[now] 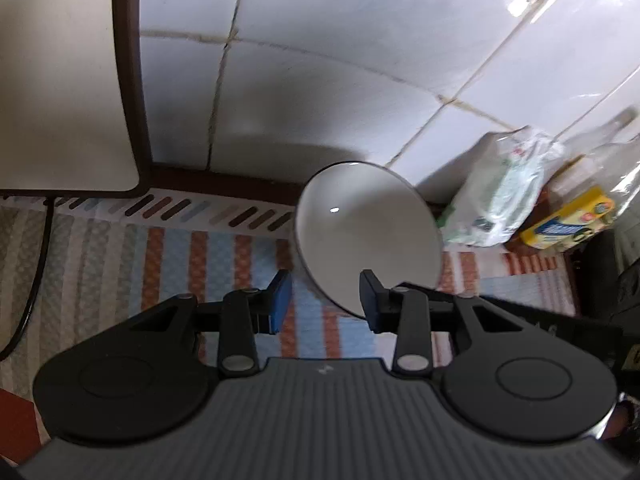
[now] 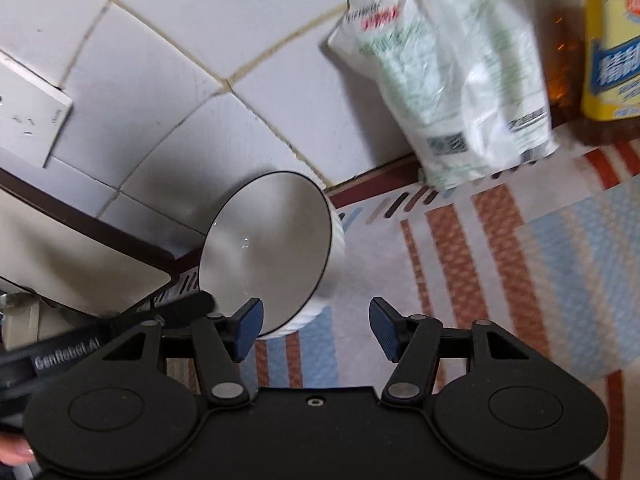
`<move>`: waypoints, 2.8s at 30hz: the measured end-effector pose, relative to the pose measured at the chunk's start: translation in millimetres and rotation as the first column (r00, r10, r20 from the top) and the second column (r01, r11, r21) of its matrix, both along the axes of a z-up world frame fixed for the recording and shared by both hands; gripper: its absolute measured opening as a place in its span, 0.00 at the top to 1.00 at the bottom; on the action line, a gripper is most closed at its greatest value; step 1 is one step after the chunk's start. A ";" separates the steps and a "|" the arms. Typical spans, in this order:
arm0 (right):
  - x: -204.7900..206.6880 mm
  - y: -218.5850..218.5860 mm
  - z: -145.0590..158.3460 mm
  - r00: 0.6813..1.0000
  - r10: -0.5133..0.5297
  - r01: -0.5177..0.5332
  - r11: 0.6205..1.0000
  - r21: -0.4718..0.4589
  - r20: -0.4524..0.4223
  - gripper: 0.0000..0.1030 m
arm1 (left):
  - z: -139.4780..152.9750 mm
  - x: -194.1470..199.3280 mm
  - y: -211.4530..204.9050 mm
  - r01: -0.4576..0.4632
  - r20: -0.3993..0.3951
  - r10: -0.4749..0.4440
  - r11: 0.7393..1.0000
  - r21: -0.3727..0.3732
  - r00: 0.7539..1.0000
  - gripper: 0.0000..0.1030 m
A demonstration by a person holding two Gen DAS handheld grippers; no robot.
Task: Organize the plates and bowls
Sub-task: 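Lift the white bowl off the counter with the left gripper, then carry the bowl with the left gripper toward the bowl stack and lower it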
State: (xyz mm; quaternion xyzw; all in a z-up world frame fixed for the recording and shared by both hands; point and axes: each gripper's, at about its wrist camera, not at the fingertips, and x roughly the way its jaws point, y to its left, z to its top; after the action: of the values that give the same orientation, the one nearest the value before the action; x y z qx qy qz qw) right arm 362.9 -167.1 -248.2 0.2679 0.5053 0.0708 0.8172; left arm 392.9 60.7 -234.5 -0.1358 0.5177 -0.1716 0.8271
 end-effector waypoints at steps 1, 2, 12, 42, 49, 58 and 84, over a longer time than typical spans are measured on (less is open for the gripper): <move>2.9 1.5 -1.5 1.000 -0.005 0.005 1.000 -0.002 -0.004 0.38 | -2.3 0.4 -0.4 0.000 -0.002 0.000 1.000 0.007 1.000 0.66; 5.6 2.5 -2.8 1.000 -0.010 0.010 1.000 -0.005 -0.007 0.38 | -4.9 1.0 -0.7 -0.001 -0.003 0.001 1.000 0.011 1.000 0.66; 23.5 14.4 -15.7 1.000 0.009 -0.010 0.998 -0.054 -0.018 0.70 | -21.6 10.8 -4.1 -0.023 -0.019 0.023 1.000 -0.007 1.000 0.82; -90.3 -21.2 98.6 0.992 0.028 -0.020 0.998 -0.064 0.123 0.80 | 86.6 -119.9 -42.2 0.042 0.105 -0.048 0.997 0.063 0.993 0.85; -116.7 -39.8 127.9 0.988 0.061 -0.051 0.996 -0.073 0.140 0.80 | 123.4 -150.3 -64.1 0.043 0.135 -0.052 0.996 0.072 0.989 0.85; -163.9 -75.2 153.4 0.987 0.077 -0.066 0.994 -0.086 0.143 0.80 | 149.0 -195.6 -97.3 0.087 0.146 -0.095 0.994 0.066 0.985 0.85; -253.1 -204.5 118.2 0.995 -0.083 0.077 0.993 -0.092 -0.058 0.79 | 112.9 -246.2 -240.9 0.302 -0.021 -0.301 0.949 0.089 0.953 0.86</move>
State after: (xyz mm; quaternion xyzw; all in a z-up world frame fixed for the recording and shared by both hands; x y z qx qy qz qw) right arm 109.8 -371.6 -129.9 0.2528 0.5217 0.0069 0.8148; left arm 146.7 -180.2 -121.6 -0.0177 0.5426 -0.2716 0.7946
